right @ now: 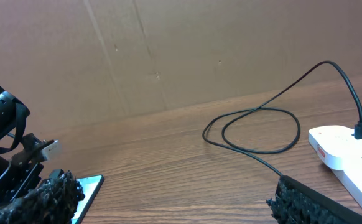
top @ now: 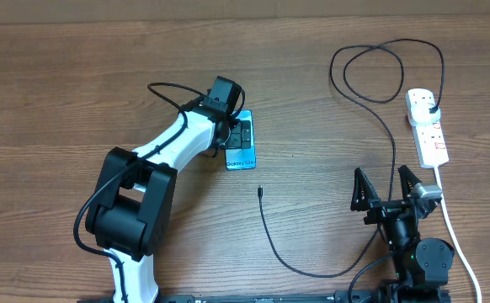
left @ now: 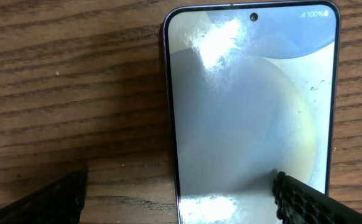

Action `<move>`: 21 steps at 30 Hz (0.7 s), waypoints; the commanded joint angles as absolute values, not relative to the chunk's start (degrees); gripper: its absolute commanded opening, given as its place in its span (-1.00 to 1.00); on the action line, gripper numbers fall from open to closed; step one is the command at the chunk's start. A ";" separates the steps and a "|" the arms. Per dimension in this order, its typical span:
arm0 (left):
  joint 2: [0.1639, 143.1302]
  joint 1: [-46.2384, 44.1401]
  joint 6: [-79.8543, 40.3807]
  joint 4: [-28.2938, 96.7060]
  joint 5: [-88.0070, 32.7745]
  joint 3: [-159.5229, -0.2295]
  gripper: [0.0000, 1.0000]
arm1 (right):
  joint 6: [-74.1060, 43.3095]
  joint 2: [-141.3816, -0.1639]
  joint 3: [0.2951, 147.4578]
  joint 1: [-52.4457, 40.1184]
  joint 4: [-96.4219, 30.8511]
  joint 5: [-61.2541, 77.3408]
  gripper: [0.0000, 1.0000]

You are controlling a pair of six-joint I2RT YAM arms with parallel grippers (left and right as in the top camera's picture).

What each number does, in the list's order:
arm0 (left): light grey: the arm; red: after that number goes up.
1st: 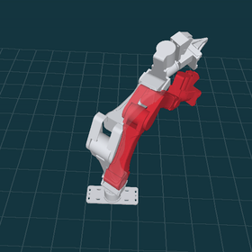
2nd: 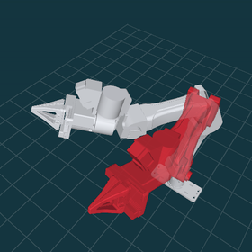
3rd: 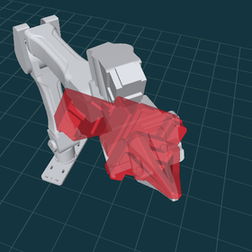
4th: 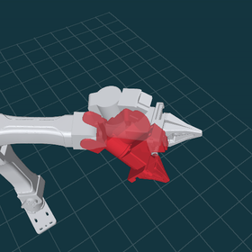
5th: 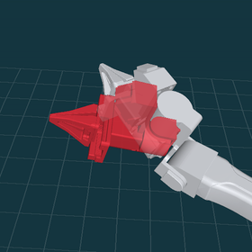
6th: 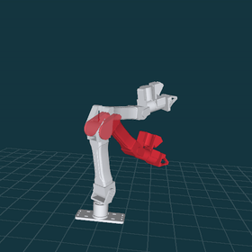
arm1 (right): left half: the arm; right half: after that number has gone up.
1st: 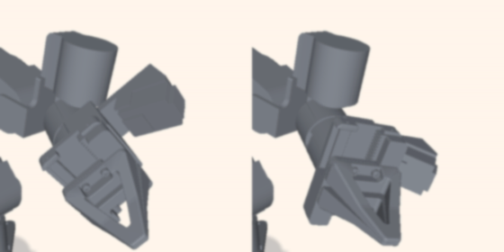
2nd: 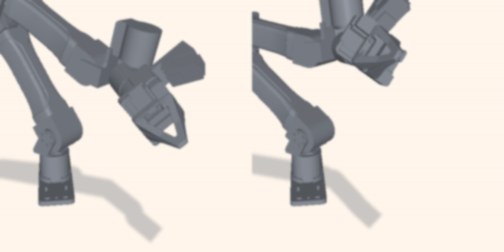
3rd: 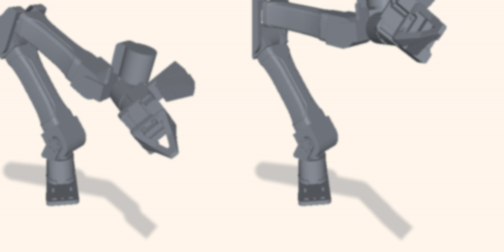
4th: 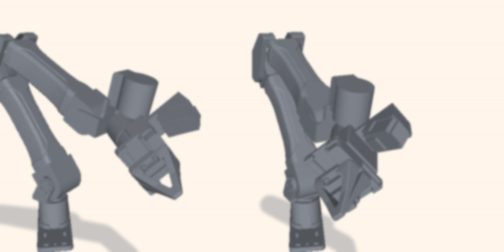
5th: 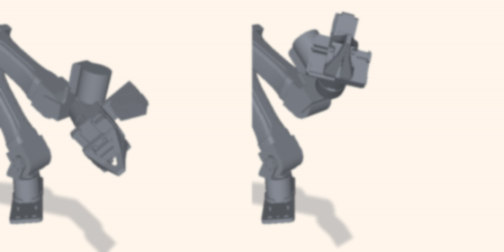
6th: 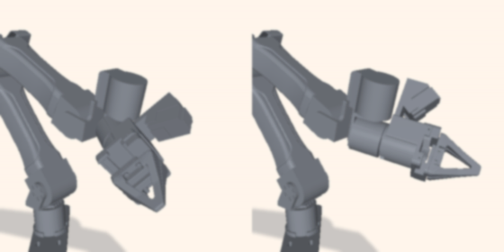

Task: Plug charger to phone and switch on socket
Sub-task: 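Lower the left gripper onto the phone's top edge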

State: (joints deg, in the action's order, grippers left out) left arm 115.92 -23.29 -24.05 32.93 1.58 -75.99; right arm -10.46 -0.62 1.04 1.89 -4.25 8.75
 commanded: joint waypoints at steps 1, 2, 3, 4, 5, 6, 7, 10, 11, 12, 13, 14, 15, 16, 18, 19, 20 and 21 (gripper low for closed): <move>117.82 -23.40 -24.88 32.95 1.06 -73.25 0.99 | -10.41 -0.14 0.45 2.11 -4.01 8.67 1.00; 117.82 -23.40 -24.88 32.18 1.06 -73.25 1.00 | -10.41 -0.14 0.45 2.11 -4.03 8.67 1.00; 117.82 -23.40 -24.88 31.22 1.06 -73.25 0.99 | -10.41 -0.14 0.45 2.11 -4.03 8.67 1.00; 117.82 -23.40 -24.88 30.17 1.06 -73.28 1.00 | -10.41 -0.14 0.45 2.11 -4.03 8.67 1.00; 117.82 -23.40 -24.88 28.99 1.04 -73.28 1.00 | -10.41 -0.14 0.45 2.11 -4.01 8.67 1.00; 117.82 -23.40 -24.88 28.08 0.99 -73.28 0.99 | -10.41 -0.14 0.45 2.11 -4.01 8.67 1.00; 117.80 -23.40 -24.88 27.29 0.71 -73.28 0.99 | -10.41 -0.14 0.45 2.11 -4.01 8.67 1.00; 117.82 -23.40 -24.91 26.17 -0.05 -73.28 1.00 | -10.41 -0.14 0.45 2.11 -4.01 8.64 1.00; 117.80 -23.42 -24.91 26.20 -0.03 -73.28 1.00 | -10.41 -0.14 0.45 2.11 -4.03 8.64 0.99; 117.82 -23.44 -24.91 26.30 -0.03 -73.28 1.00 | -10.41 -0.14 0.45 2.11 -4.01 8.67 1.00; 117.82 -23.55 -24.91 26.59 -0.03 -73.25 0.99 | -10.41 -0.14 0.45 2.11 -4.01 8.67 0.99; 117.84 -23.68 -24.91 27.09 0.01 -73.25 0.99 | -10.41 -0.14 0.45 2.11 -4.01 8.67 1.00; 117.84 -23.79 -24.91 27.62 0.01 -73.23 1.00 | -10.41 -0.14 0.45 2.11 -4.01 8.67 1.00; 117.84 -23.97 -24.91 28.32 0.01 -73.23 1.00 | -10.41 -0.14 0.45 2.11 -4.01 8.64 1.00; 117.84 -24.21 -24.88 29.52 0.05 -73.21 1.00 | -10.41 -0.14 0.45 2.11 -4.01 8.67 1.00; 117.84 -24.29 -24.88 30.24 0.21 -73.21 1.00 | -10.41 -0.14 0.45 2.11 -4.01 8.67 1.00; 117.84 -24.32 -24.88 31.09 0.23 -73.21 1.00 | -10.41 -0.14 0.45 2.11 -4.01 8.67 1.00; 117.84 -24.36 -24.88 31.70 0.23 -73.21 1.00 | -10.41 -0.14 0.45 2.11 -4.01 8.67 1.00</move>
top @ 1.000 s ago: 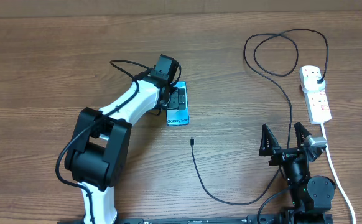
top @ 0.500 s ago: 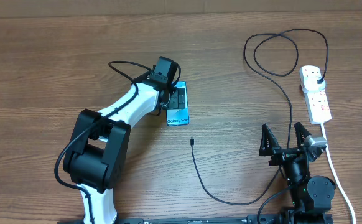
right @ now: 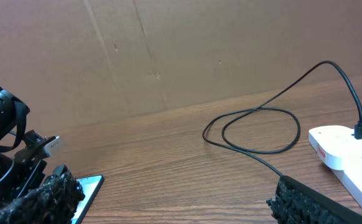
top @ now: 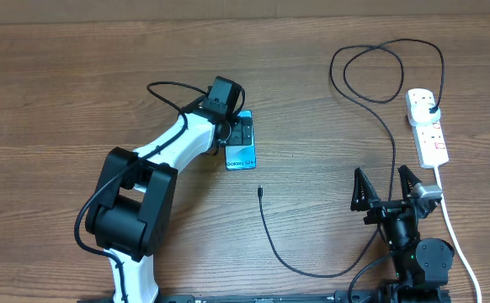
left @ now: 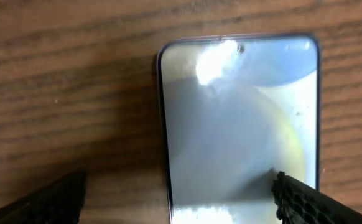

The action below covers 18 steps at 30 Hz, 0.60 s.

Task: Plug charger to phone and switch on socket
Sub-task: 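Lower the left gripper onto the phone's top edge, then close the left gripper on the phone and lift it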

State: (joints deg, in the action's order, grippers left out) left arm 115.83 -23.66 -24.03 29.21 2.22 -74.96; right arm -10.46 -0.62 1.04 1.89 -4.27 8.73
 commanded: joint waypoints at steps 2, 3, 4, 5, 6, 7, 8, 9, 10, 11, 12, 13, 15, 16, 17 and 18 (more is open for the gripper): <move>117.84 -24.36 -24.88 32.93 0.23 -73.21 1.00 | -10.41 -0.14 0.45 2.11 -4.01 8.67 1.00; 117.84 -24.40 -24.88 33.19 0.19 -73.21 1.00 | -10.41 -0.14 0.45 2.11 -4.01 8.67 1.00; 117.84 -24.40 -24.88 33.21 0.10 -73.21 1.00 | -10.41 -0.14 0.45 2.11 -4.01 8.67 1.00; 117.84 -24.43 -24.91 33.15 -0.40 -73.21 1.00 | -10.41 -0.14 0.45 2.11 -4.01 8.67 1.00; 117.84 -24.43 -24.88 32.84 -1.19 -73.21 1.00 | -10.41 -0.14 0.45 2.11 -4.01 8.67 1.00; 117.84 -24.43 -24.88 32.18 -1.78 -73.23 1.00 | -10.41 -0.14 0.45 2.11 -4.01 8.67 1.00; 117.84 -24.40 -24.86 31.00 -2.22 -73.32 1.00 | -10.41 -0.14 0.45 2.11 -4.01 8.67 1.00; 117.84 -24.40 -24.88 30.30 -2.37 -73.67 1.00 | -10.41 -0.14 0.45 2.11 -4.01 8.67 0.99; 117.84 -24.40 -24.88 30.13 -2.39 -74.46 0.99 | -10.41 -0.14 0.45 2.11 -4.03 8.67 1.00; 117.84 -24.36 -24.91 30.41 -2.42 -75.44 1.00 | -10.41 -0.14 0.45 2.11 -4.03 8.67 1.00; 117.84 -24.36 -25.10 31.31 -2.48 -76.93 0.98 | -10.41 -0.14 0.45 2.11 -4.01 8.67 1.00; 117.84 -24.36 -26.00 32.45 -2.48 -78.37 1.00 | -10.41 -0.14 0.45 2.11 -4.01 8.67 1.00; 117.84 -24.69 -28.08 34.94 -2.52 -81.76 1.00 | -10.41 -0.14 0.45 2.11 -4.01 8.67 1.00; 117.84 -24.88 -28.56 35.68 -2.57 -82.89 1.00 | -10.41 -0.14 0.45 2.11 -4.01 8.67 1.00; 117.84 -25.26 -28.62 36.45 -2.57 -84.20 1.00 | -10.41 -0.14 0.45 2.11 -4.01 8.67 1.00; 117.84 -25.71 -28.77 37.50 -2.44 -85.56 0.99 | -10.41 -0.14 0.45 2.11 -4.03 8.67 1.00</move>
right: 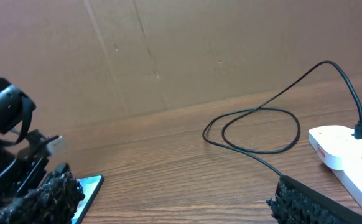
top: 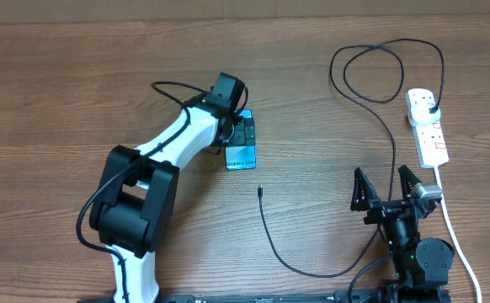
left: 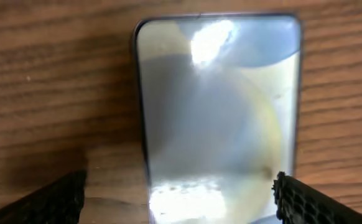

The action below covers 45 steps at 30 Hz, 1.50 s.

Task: Plug charger to phone and switch on socket
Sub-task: 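Close the left gripper on the phone and lift it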

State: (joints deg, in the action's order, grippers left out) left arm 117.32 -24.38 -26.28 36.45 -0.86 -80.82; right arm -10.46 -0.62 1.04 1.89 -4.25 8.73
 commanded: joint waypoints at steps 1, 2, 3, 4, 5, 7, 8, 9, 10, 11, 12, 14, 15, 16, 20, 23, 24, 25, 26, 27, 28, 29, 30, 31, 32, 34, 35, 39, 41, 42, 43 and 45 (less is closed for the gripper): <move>117.84 -26.06 -28.77 38.24 -2.31 -86.50 1.00 | -10.41 -0.14 0.45 2.11 -4.03 8.67 1.00; 117.84 -26.37 -28.77 38.83 -2.31 -87.22 1.00 | -10.41 -0.14 0.45 2.11 -4.03 8.67 1.00; 117.84 -26.74 -28.91 39.03 -2.33 -87.53 0.99 | -10.41 -0.14 0.45 2.11 -4.03 8.67 1.00; 117.84 -27.07 -29.26 39.05 -2.26 -87.48 1.00 | -10.41 -0.14 0.45 2.11 -4.03 8.67 1.00; 117.86 -27.40 -29.85 39.33 -1.80 -87.44 1.00 | -10.41 -0.14 0.45 2.11 -4.03 8.64 1.00; 117.99 -27.81 -30.48 39.99 0.43 -87.00 0.99 | -10.41 -0.14 0.45 2.11 -4.03 8.67 1.00; 118.08 -28.01 -30.55 40.49 1.52 -86.85 1.00 | -10.41 -0.14 0.45 2.11 -4.01 8.67 1.00; 118.43 -28.16 -30.52 40.75 2.42 -86.70 1.00 | -10.41 -0.14 0.45 2.11 -4.03 8.67 1.00; 118.83 -28.23 -30.55 41.25 3.05 -86.67 0.99 | -10.41 -0.14 0.45 2.11 -4.01 8.67 1.00; 119.52 -28.21 -30.50 41.54 3.22 -86.67 1.00 | -10.41 -0.14 0.45 2.11 -4.01 8.67 1.00; 120.25 -28.21 -30.50 41.85 3.22 -86.67 1.00 | -10.41 -0.14 0.45 2.11 -4.01 8.67 0.99; 122.02 -28.21 -30.50 42.24 3.20 -86.67 1.00 | -10.41 -0.14 0.45 2.11 -4.03 8.67 1.00; 123.24 -28.16 -30.50 42.48 3.20 -86.67 0.99 | -10.41 -0.14 0.45 2.11 -4.01 8.67 1.00; 124.29 -28.16 -30.50 42.68 3.18 -86.67 1.00 | -10.41 -0.14 0.45 2.11 -4.01 8.64 1.00; 128.33 -28.16 -30.48 43.66 1.21 -86.67 0.92 | -10.41 -0.14 0.45 2.11 -4.01 8.67 1.00; 130.17 -28.16 -30.46 44.84 -1.61 -86.67 0.73 | -10.41 -0.14 0.45 2.11 -4.01 8.67 1.00; 130.61 -28.16 -30.44 45.23 -2.20 -86.67 0.72 | -10.41 -0.14 0.45 2.11 -4.01 8.67 1.00; 130.61 -28.16 -30.41 45.54 -2.61 -86.67 0.73 | -10.41 -0.14 0.45 2.11 -4.01 8.67 1.00; 130.61 -28.14 -30.37 45.78 -2.85 -86.67 0.73 | -10.41 -0.14 0.45 2.11 -4.01 8.64 1.00; 130.61 -28.12 -29.87 45.82 -3.09 -86.70 0.74 | -10.41 -0.14 0.45 2.11 -4.01 8.67 1.00; 130.61 -28.12 -29.08 45.84 -3.46 -86.74 0.90 | -10.41 -0.14 0.45 2.11 -4.01 8.67 1.00; 130.61 -28.10 -27.46 45.67 -4.19 -86.74 0.99 | -10.41 -0.14 0.45 2.11 -4.01 8.67 1.00; 130.61 -28.08 -26.55 45.60 -4.54 -86.74 0.99 | -10.41 -0.14 0.45 2.11 -4.01 8.67 1.00; 130.61 -28.05 -26.09 45.65 -4.54 -86.74 0.99 | -10.41 -0.14 0.45 2.11 -4.01 8.67 1.00; 130.61 -28.05 -26.11 45.82 -4.54 -86.74 1.00 | -10.41 -0.14 0.45 2.11 -4.01 8.64 0.99; 130.61 -28.05 -26.26 46.74 -4.58 -86.74 0.99 | -10.41 -0.14 0.45 2.11 -4.01 8.67 1.00; 130.61 -28.05 -26.83 47.48 -4.60 -86.74 1.00 | -10.41 -0.14 0.45 2.11 -4.01 8.64 1.00; 130.61 -28.05 -30.00 51.55 -4.60 -86.74 0.92 | -10.41 -0.14 0.45 2.11 -4.01 8.64 1.00; 130.61 -28.08 -30.06 53.82 -5.87 -86.74 0.92 | -10.41 -0.14 0.45 2.11 -4.01 8.67 1.00; 130.61 -28.16 -30.06 54.76 -6.52 -86.74 0.92 | -10.41 -0.14 0.45 2.11 -4.01 8.67 1.00; 130.61 -28.23 -30.06 55.64 -7.27 -86.74 0.92 | -10.41 -0.14 0.45 2.11 -4.01 8.67 1.00; 130.61 -28.27 -30.04 57.14 -8.47 -86.74 0.92 | -10.41 -0.14 0.45 2.11 -4.01 8.67 1.00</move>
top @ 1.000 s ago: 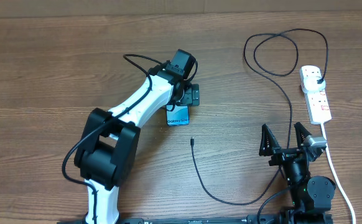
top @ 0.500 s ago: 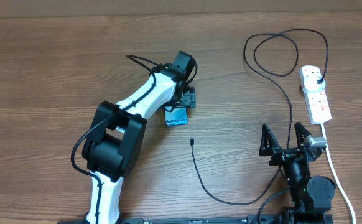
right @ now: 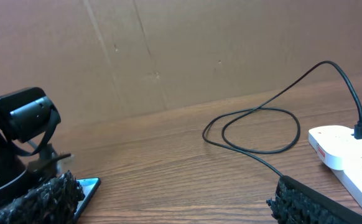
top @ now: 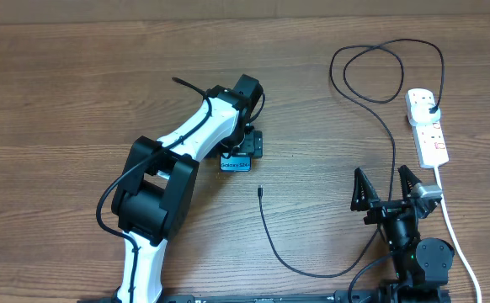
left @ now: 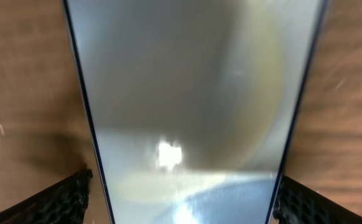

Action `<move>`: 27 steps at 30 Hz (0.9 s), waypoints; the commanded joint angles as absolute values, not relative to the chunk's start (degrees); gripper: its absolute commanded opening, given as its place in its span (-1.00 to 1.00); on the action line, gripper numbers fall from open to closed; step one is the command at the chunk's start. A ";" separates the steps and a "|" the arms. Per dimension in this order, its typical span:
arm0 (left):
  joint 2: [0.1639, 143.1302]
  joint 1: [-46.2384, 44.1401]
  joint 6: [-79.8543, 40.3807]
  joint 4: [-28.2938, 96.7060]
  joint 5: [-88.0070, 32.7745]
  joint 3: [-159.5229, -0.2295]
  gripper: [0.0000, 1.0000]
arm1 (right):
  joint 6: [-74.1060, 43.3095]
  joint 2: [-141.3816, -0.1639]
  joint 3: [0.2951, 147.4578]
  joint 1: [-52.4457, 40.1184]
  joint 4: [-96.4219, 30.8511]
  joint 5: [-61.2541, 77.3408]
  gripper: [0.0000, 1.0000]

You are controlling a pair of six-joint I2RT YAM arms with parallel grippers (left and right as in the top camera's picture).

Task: Plug charger to phone and switch on socket
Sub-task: 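Close the left gripper on the phone and lift it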

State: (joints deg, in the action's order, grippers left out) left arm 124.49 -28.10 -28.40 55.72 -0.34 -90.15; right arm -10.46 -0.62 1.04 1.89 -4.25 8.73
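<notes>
The phone (top: pixel 235 163) lies screen up on the wood table (top: pixel 60 101), mostly under my left gripper (top: pixel 247 145). In the left wrist view the phone's screen (left: pixel 193 93) fills the frame, and the left gripper (left: pixel 181 193) stands open with one finger close to each long edge. The black charger cable's free plug (top: pixel 260 190) lies on the table right of the phone. The cable (top: pixel 392 143) runs to the white power strip (top: pixel 427 126). My right gripper (top: pixel 388 189) is open near the front edge, away from everything.
The cable makes a loop (top: pixel 380 71) at the back right, seen also in the right wrist view as a cable loop (right: pixel 255 130) beside the power strip (right: pixel 349 149). A white lead (top: pixel 455 236) runs from the strip to the front edge.
My left gripper has moved right and down over the phone, so the screen now spans the whole gap between its fingers. The phone has shifted slightly. The right arm is unchanged.
My left gripper hung open over the phone's left side, with the phone's top end in its view. At each later moment it sat further over the phone. Now its fingers straddle the phone. The cable, strip and right gripper stayed put.
</notes>
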 commanded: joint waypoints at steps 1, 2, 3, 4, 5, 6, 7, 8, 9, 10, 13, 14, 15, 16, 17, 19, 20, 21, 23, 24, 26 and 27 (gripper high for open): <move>130.61 -28.27 -30.04 57.71 -9.06 -86.74 0.91 | -10.41 -0.14 0.45 2.11 -4.01 8.67 1.00; 130.61 -28.27 -30.04 58.24 -9.32 -86.74 0.90 | -10.41 -0.14 0.45 2.11 -4.01 8.67 1.00; 130.61 -28.27 -30.02 58.48 -9.32 -86.74 0.89 | -10.41 -0.14 0.45 2.11 -4.01 8.64 1.00; 130.61 -28.27 -30.02 58.46 -9.32 -86.74 0.93 | -10.41 -0.14 0.45 2.11 -4.01 8.67 1.00; 130.61 -28.27 -30.00 58.43 -9.21 -86.74 0.99 | -10.41 -0.14 0.45 2.11 -4.01 8.67 1.00; 130.61 -28.25 -29.85 58.17 -8.60 -86.74 0.99 | -10.41 -0.14 0.45 2.11 -4.01 8.67 1.00; 130.61 -28.23 -29.63 57.76 -8.01 -86.74 0.99 | -10.41 -0.14 0.45 2.11 -4.01 8.67 1.00; 130.61 -28.14 -29.58 57.17 -7.05 -86.74 0.99 | -10.41 -0.14 0.45 2.11 -4.01 8.67 1.00; 130.61 -28.08 -29.58 56.69 -6.26 -86.74 1.00 | -10.41 -0.14 0.45 2.11 -4.01 8.67 1.00; 130.61 -27.99 -29.61 56.07 -5.43 -86.74 1.00 | -10.41 -0.14 0.45 2.11 -4.01 8.67 1.00; 130.61 -27.53 -29.65 53.39 -4.89 -86.74 1.00 | -10.41 -0.14 0.45 2.11 -4.01 8.67 1.00; 130.61 -27.38 -29.82 52.47 -4.91 -86.74 0.99 | -10.41 -0.14 0.45 2.11 -4.01 8.67 1.00; 130.61 -27.20 -29.98 51.55 -4.89 -86.74 0.99 | -10.41 -0.14 0.45 2.11 -4.01 8.67 1.00; 130.61 -26.96 -30.06 50.46 -4.91 -86.74 1.00 | -10.41 -0.14 0.45 2.11 -4.01 8.67 1.00; 130.61 -26.76 -30.06 49.63 -4.86 -86.74 0.99 | -10.41 -0.14 0.45 2.11 -4.01 8.67 1.00; 130.61 -26.55 -30.11 48.36 -4.43 -86.74 1.00 | -10.41 -0.14 0.45 2.11 -4.01 8.67 1.00; 130.61 -26.55 -30.11 48.05 -4.16 -86.74 0.99 | -10.41 -0.14 0.45 2.11 -4.01 8.67 1.00; 130.61 -26.55 -30.11 47.94 -4.01 -86.74 0.96 | -10.41 -0.14 0.45 2.11 -4.01 8.67 1.00; 130.61 -26.55 -30.11 48.16 -4.05 -86.74 0.77 | -10.41 -0.14 0.45 2.11 -4.01 8.67 1.00; 130.61 -26.55 -30.11 48.51 -4.05 -86.74 0.71 | -10.41 -0.14 0.45 2.11 -4.01 8.67 1.00; 130.61 -26.61 -30.11 49.30 -4.08 -86.74 0.60 | -10.41 -0.14 0.45 2.11 -4.01 8.67 1.00; 130.61 -26.61 -30.09 49.67 -4.08 -86.74 0.58 | -10.41 -0.14 0.45 2.11 -4.01 8.67 1.00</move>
